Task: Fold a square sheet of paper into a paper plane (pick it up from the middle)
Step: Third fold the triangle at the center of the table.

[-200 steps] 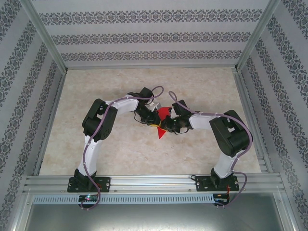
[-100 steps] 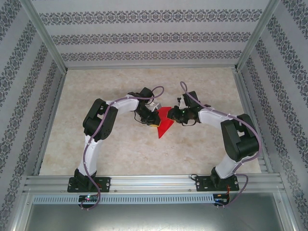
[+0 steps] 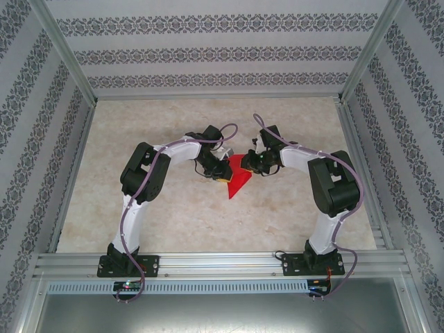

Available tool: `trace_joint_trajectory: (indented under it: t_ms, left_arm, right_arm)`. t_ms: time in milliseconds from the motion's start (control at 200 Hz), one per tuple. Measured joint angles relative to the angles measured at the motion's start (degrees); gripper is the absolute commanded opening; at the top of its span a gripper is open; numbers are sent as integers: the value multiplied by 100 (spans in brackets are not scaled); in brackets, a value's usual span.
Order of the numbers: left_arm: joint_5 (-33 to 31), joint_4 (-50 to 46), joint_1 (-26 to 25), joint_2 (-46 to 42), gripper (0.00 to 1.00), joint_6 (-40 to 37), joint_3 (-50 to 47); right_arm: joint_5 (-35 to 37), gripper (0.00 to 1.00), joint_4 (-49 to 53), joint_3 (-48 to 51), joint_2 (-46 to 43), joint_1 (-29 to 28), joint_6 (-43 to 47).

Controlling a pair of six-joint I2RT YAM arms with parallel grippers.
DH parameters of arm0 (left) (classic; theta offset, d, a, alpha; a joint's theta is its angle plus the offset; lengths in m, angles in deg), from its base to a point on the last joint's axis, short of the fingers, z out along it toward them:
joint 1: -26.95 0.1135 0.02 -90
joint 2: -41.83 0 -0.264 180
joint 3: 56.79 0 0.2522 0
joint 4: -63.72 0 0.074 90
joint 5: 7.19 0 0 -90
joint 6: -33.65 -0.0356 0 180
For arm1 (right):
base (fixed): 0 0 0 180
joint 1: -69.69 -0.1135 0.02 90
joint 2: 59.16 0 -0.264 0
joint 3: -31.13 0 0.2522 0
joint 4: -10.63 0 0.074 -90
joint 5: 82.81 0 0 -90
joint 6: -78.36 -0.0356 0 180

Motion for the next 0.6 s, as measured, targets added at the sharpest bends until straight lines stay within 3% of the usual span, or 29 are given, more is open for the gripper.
trace_joint_trajectory:
  t_ms: [600]
  left_arm:
    - [7, -184, -144, 229, 15, -46, 363]
  right_arm:
    - [442, 17, 409, 157, 9, -11, 343]
